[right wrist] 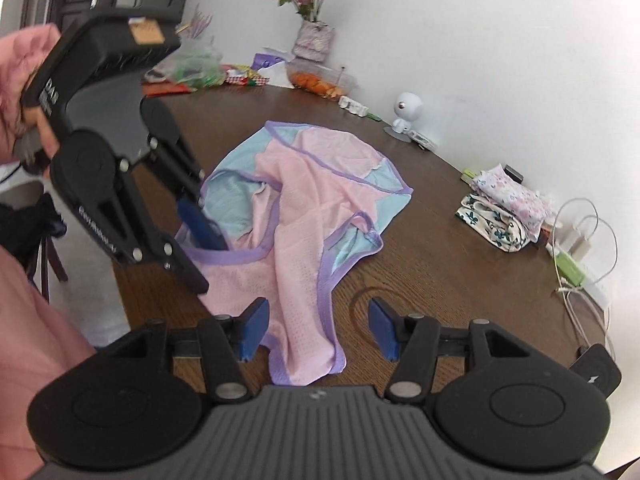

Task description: Fold clothes

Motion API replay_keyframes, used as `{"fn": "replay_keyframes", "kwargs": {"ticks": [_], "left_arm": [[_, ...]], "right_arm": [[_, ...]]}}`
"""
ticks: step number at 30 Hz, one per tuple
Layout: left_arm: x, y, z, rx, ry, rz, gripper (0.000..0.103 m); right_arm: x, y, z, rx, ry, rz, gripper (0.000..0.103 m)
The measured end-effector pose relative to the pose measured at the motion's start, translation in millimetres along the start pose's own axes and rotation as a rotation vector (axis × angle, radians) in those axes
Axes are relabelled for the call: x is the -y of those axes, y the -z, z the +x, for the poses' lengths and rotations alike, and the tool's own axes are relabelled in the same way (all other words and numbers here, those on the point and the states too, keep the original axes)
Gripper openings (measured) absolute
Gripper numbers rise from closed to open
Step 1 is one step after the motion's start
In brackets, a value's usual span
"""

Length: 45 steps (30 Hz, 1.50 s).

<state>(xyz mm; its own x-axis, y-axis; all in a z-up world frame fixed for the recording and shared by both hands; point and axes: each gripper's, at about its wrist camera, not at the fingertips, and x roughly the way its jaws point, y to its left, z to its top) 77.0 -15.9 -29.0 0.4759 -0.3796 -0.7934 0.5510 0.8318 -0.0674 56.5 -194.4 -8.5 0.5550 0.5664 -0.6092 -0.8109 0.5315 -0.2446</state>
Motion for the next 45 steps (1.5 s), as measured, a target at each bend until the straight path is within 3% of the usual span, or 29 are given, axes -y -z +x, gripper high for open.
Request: {"fn": "replay_keyframes", "kwargs": {"ticks": [5,11,12,14,15,17,21,23,26,29,40,41,42,44,45], "left_arm": [[-12,20,-19,-0.012,0.023,0.004,0.001],[-23,52,-46,-0.04,0.059,-0.008,0.003],[-26,54,-51,-0.034,0.068,-0.013,0.007],[-35,52,-65,0.021,0.058,-0.037,0.027],[-43,48,-74,0.067,0.042,-0.062,0.047],[-63,41,-85,0.127,-0.026,-0.115,0.061],[-109,23,-87,0.148,-0.237,-0.213,0.062],[-138,17,-74,0.125,-0.29,-0.277,0.059],[-176,13,-53,0.086,-0.326,-0.355,0.042],[-194,12,-34,0.055,-0.308,-0.381,0.012],[-181,-17,-6,0.048,-0.277,-0.262,0.017],[-182,-19,-7,0.049,-0.265,-0.271,0.019],[-186,-19,-12,0.069,-0.264,-0.291,0.029],[-205,-21,-19,0.094,-0.31,-0.358,0.047],[-215,-23,-23,0.106,-0.334,-0.392,0.05]], "right_arm": [[18,-13,29,-0.016,0.047,0.09,0.055],[34,-35,99,-0.088,0.06,0.122,0.048],[36,-39,112,-0.102,0.064,0.12,0.048],[40,-46,136,-0.129,0.074,0.116,0.047],[44,-48,147,-0.139,0.08,0.119,0.047],[52,-51,164,-0.154,0.072,0.141,0.046],[69,-55,190,-0.171,0.048,0.204,0.046],[74,-58,196,-0.172,0.036,0.229,0.036],[78,-59,199,-0.176,0.031,0.25,0.009],[86,-54,197,-0.178,0.053,0.277,0.008],[120,-20,164,-0.192,0.115,0.37,0.009],[123,-22,159,-0.168,0.092,0.382,0.014],[125,-23,153,-0.145,0.069,0.395,0.019],[133,-31,141,-0.081,0.03,0.418,0.053],[139,-39,136,-0.045,0.015,0.423,0.055]]}}
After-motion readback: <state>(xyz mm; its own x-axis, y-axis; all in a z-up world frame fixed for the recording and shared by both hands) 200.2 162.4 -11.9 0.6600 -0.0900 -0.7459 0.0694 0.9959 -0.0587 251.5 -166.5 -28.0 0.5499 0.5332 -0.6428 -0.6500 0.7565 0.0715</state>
